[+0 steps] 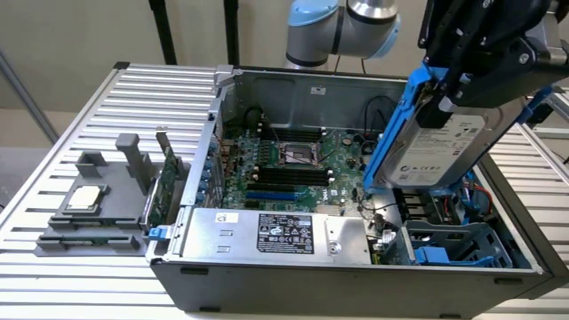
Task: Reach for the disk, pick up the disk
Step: 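Pick up the disk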
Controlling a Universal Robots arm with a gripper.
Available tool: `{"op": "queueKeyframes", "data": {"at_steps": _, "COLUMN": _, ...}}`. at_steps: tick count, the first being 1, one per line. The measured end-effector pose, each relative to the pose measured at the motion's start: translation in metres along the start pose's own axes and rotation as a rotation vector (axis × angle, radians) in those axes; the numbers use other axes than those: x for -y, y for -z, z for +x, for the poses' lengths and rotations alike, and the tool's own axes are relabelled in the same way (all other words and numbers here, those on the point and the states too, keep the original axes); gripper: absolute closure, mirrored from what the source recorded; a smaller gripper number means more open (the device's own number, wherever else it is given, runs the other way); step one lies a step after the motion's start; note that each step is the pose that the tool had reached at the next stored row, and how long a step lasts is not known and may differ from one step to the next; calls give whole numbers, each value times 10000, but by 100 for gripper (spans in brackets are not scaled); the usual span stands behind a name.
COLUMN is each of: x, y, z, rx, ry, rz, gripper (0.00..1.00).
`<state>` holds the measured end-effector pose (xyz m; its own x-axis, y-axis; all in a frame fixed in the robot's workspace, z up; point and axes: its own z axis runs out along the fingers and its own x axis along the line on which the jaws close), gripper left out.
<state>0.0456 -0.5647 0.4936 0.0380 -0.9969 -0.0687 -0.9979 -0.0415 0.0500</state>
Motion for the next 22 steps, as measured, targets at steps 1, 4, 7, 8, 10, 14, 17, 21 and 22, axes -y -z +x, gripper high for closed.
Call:
{"op": "queueKeyframes", "data": {"at_steps": 1, "x": 19, "y": 2, "z": 29, "rx": 0, "ry": 0, "rz": -3, "gripper": 67}}
{"op": "queueKeyframes", "data": {"at_steps": 4, "x": 76, "y": 7, "z": 118, "rx": 1, "ry": 0, "rz": -10, "gripper": 67}}
{"op": "queueKeyframes", "data": {"at_steps": 7, "x": 139, "y": 11, "z": 203, "rx": 1, "ry": -1, "rz": -15, "gripper": 67}}
{"op": "queueKeyframes", "data": {"at_steps": 8, "x": 164, "y": 12, "z": 228, "rx": 1, "ry": -1, "rz": -16, "gripper": 67}}
{"op": "queueKeyframes", "data": {"at_steps": 10, "x": 220, "y": 11, "z": 276, "rx": 2, "ry": -1, "rz": -16, "gripper": 67}}
{"op": "queueKeyframes", "data": {"at_steps": 14, "x": 355, "y": 8, "z": 354, "rx": 0, "ry": -2, "rz": -16, "gripper": 67}}
{"op": "queueKeyframes", "data": {"at_steps": 17, "x": 471, "y": -2, "z": 403, "rx": 1, "ry": -1, "rz": -15, "gripper": 67}}
{"op": "queueKeyframes", "data": {"at_steps": 21, "x": 570, "y": -55, "z": 431, "rx": 0, "ry": -1, "rz": -16, "gripper": 67}}
{"op": "queueKeyframes", "data": {"at_steps": 22, "x": 579, "y": -72, "z": 432, "rx": -1, "ry": -1, "rz": -16, "gripper": 67}}
